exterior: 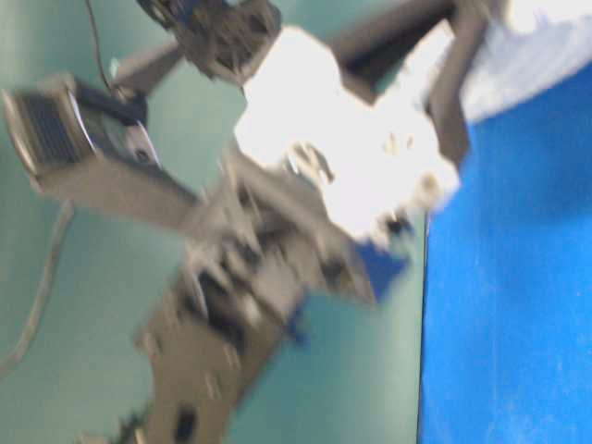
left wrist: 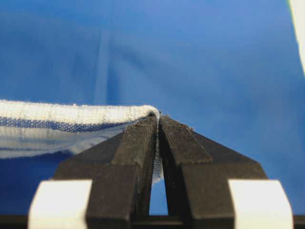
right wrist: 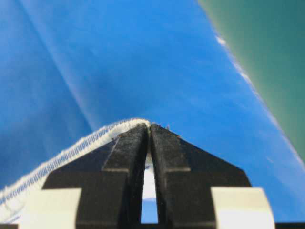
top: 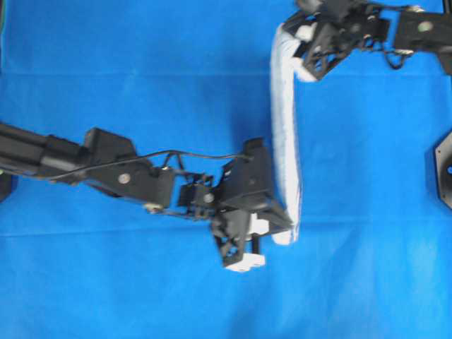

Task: Fold the blue towel.
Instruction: 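Lift the towel and rotate it vertical, laying it down lengthwise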

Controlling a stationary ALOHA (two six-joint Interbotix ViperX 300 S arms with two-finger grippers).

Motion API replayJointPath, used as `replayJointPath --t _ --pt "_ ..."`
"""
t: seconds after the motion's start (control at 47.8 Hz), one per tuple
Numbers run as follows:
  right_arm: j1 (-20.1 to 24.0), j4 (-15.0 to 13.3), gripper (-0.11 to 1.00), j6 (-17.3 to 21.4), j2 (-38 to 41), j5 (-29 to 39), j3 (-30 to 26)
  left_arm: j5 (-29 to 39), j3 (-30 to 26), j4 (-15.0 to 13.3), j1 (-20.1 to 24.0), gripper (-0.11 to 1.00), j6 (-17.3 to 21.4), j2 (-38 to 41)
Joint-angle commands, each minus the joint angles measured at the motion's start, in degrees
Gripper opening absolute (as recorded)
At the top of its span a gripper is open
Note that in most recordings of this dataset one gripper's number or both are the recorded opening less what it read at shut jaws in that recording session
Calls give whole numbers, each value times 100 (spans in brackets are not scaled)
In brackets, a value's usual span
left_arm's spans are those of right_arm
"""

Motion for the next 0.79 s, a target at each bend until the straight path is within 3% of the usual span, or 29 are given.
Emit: replayJointPath --t 0.0,0.188,0.774 --pt "70 -9 4 0 176 -158 -352 -44 352 -18 -70 1 -246 -396" --pt "167 -9 4 9 536 -325 -729 -53 1028 -18 -167 1 -694 -694" --pt "220 -9 5 9 703 -308 -826 -26 1485 0 -70 1 -686 -835"
